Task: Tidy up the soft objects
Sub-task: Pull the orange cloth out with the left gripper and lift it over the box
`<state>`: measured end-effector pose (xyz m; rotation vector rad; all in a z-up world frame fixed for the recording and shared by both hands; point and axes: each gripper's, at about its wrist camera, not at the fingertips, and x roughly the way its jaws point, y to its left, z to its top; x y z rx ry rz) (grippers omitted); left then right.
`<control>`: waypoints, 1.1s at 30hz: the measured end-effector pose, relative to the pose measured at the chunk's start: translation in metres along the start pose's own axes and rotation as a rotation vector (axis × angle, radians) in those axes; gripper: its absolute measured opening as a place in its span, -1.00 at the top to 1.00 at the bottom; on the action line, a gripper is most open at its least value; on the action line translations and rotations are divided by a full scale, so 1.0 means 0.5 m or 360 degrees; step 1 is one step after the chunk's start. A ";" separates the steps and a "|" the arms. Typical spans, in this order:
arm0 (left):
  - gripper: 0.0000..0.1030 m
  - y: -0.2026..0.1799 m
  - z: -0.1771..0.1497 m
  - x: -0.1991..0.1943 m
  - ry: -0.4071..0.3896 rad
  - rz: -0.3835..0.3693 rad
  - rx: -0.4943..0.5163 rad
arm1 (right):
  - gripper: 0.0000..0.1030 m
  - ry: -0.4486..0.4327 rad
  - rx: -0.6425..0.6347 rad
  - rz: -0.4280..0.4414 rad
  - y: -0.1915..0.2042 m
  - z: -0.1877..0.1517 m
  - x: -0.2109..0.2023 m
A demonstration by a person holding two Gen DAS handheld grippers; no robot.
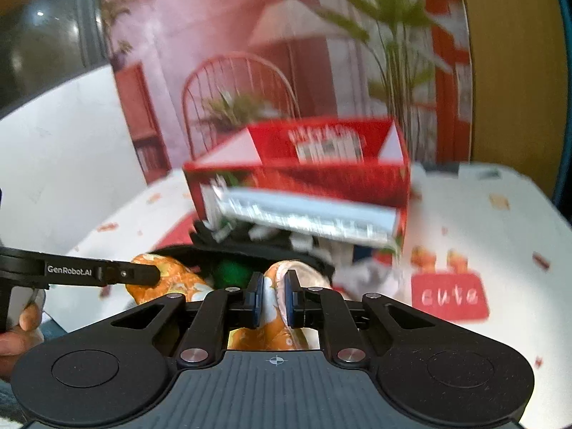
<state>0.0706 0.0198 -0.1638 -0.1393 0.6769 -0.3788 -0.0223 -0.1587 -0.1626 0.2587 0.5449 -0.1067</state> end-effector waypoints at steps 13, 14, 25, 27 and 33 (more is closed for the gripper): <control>0.70 -0.050 0.144 -0.023 -0.0357 0.0045 0.0210 | 0.78 -0.0250 -0.0120 0.0004 -0.015 0.141 -0.024; 0.70 -0.052 0.161 -0.014 -0.0369 0.0054 0.0217 | 0.78 -0.0261 -0.0147 0.0000 -0.018 0.155 -0.016; 0.70 -0.057 0.311 0.147 -0.0398 0.0206 0.0267 | 0.78 -0.0242 -0.0248 -0.0079 -0.085 0.283 0.171; 0.70 -0.054 0.330 0.187 -0.0355 0.0243 0.0280 | 0.78 -0.0210 -0.0278 -0.0105 -0.096 0.294 0.217; 0.70 -0.034 0.370 0.285 -0.0251 0.0282 0.0287 | 0.78 -0.0093 -0.0311 -0.0187 -0.134 0.318 0.341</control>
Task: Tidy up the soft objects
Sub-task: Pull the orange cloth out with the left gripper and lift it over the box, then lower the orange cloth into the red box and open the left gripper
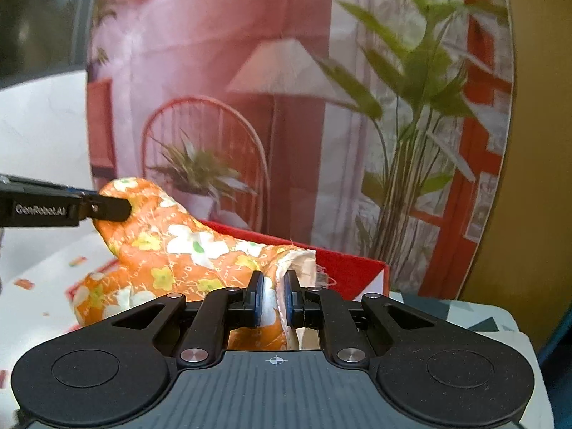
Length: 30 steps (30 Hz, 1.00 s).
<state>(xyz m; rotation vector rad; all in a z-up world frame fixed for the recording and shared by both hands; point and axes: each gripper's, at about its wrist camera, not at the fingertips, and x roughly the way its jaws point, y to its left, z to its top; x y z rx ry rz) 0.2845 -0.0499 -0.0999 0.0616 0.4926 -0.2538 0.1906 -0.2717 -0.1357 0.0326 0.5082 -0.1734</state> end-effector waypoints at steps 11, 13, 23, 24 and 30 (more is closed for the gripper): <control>0.69 -0.010 -0.044 0.129 0.0344 -0.0070 0.0139 | 0.78 0.0292 -0.0035 -0.0035 -0.020 -0.035 0.116; 0.69 -0.006 -0.055 0.139 0.0422 -0.0103 0.0121 | 0.78 0.0350 0.0016 -0.0030 -0.029 -0.042 0.124; 0.56 0.017 -0.079 0.158 0.0622 -0.0165 0.0070 | 0.75 0.0509 0.0215 0.0005 -0.046 -0.066 0.131; 0.40 0.017 -0.078 0.153 0.0607 -0.0166 0.0072 | 0.71 0.0506 0.0212 -0.0010 -0.045 -0.067 0.129; -0.27 0.015 -0.058 0.089 0.0420 -0.0141 0.0099 | 0.46 0.0389 0.0222 -0.0084 -0.048 -0.062 0.087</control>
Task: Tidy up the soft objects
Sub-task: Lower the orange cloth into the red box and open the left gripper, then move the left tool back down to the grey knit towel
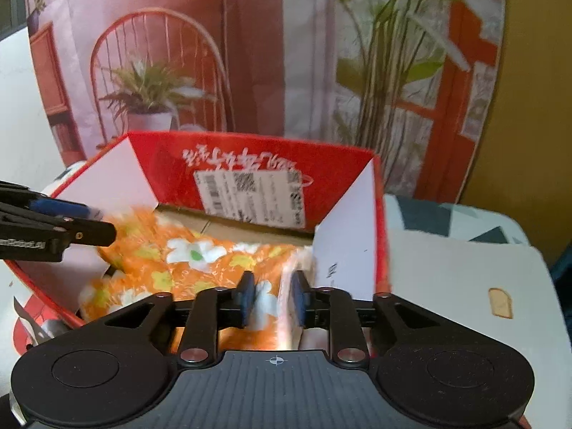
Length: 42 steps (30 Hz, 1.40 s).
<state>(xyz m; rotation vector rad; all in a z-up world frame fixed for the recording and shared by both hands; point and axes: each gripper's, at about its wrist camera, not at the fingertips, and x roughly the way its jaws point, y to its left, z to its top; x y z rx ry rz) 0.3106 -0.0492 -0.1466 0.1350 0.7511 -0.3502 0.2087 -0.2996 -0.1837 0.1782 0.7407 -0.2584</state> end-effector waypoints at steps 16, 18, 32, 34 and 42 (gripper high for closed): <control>-0.27 -0.026 -0.105 -0.208 -0.0258 0.0191 -0.0014 | -0.20 -0.0418 0.0026 0.0081 0.008 -0.067 -0.195; -0.27 -0.027 -0.123 -0.231 -0.0278 0.0203 -0.0026 | -0.39 -0.0445 0.0054 0.0087 0.010 -0.077 -0.215; -0.84 -0.048 -0.261 -0.324 -0.0275 0.0167 -0.0055 | -0.99 -0.0451 0.0133 0.0156 0.048 -0.180 -0.305; -0.85 -0.049 -0.277 -0.329 -0.0261 0.0144 -0.0066 | -0.99 -0.0449 0.0129 0.0166 0.054 -0.193 -0.315; -0.88 -0.053 -0.330 -0.323 -0.0196 0.0098 -0.0132 | -0.99 -0.0447 0.0151 0.0188 0.059 -0.243 -0.354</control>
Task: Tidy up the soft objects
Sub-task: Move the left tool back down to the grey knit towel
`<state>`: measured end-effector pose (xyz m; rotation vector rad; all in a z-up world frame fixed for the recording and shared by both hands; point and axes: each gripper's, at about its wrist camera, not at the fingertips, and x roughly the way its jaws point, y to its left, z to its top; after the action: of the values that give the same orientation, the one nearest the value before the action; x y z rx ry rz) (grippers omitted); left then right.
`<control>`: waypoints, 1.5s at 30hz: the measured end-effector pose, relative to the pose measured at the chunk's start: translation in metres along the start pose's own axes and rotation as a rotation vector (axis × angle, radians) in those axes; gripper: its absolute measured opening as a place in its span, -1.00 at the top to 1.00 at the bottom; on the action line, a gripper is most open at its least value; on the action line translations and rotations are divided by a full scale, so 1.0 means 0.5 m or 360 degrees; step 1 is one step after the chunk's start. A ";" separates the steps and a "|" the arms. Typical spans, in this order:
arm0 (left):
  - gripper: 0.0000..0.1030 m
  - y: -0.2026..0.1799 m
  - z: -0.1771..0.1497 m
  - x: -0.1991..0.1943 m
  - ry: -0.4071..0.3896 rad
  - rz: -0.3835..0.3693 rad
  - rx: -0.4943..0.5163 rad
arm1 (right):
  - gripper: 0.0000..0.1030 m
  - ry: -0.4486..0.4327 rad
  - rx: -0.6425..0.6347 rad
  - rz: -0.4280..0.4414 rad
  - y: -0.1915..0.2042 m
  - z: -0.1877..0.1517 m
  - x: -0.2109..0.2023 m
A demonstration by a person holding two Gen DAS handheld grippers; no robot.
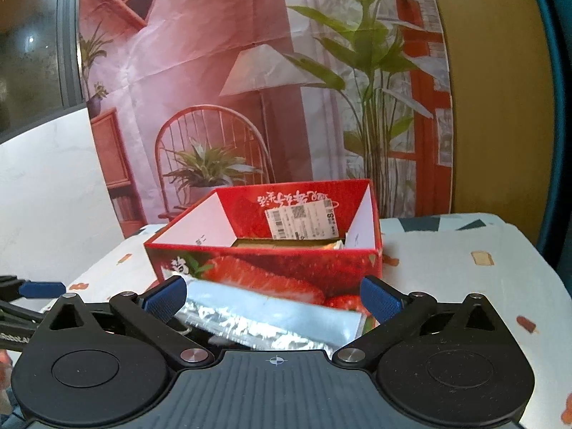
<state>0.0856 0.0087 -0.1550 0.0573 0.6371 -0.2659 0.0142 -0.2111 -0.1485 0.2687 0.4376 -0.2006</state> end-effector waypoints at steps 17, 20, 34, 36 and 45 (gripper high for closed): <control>-0.88 0.028 -0.062 0.046 0.0219 -0.0036 -0.0175 | -0.99 0.0169 -0.0063 -0.0085 0.000 -0.123 -0.003; -0.88 0.032 -0.071 0.060 0.0264 -0.0036 -0.0193 | -0.99 0.0214 -0.0118 -0.0092 0.009 -0.138 0.007; -0.88 0.041 -0.086 0.088 0.0380 -0.0060 -0.0252 | -0.99 0.0364 -0.0103 -0.0116 0.006 -0.163 0.042; -0.88 0.040 -0.088 0.090 0.0389 -0.0063 -0.0252 | -0.99 0.0377 -0.0094 -0.0119 0.003 -0.166 0.045; -0.79 0.038 -0.094 0.099 0.0421 -0.0090 -0.0253 | -0.99 0.0435 -0.0074 -0.0120 -0.002 -0.175 0.059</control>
<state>0.1013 0.0219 -0.2228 -0.0800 0.9219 -0.2635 0.0059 -0.1901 -0.2380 0.2351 0.7230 -0.2283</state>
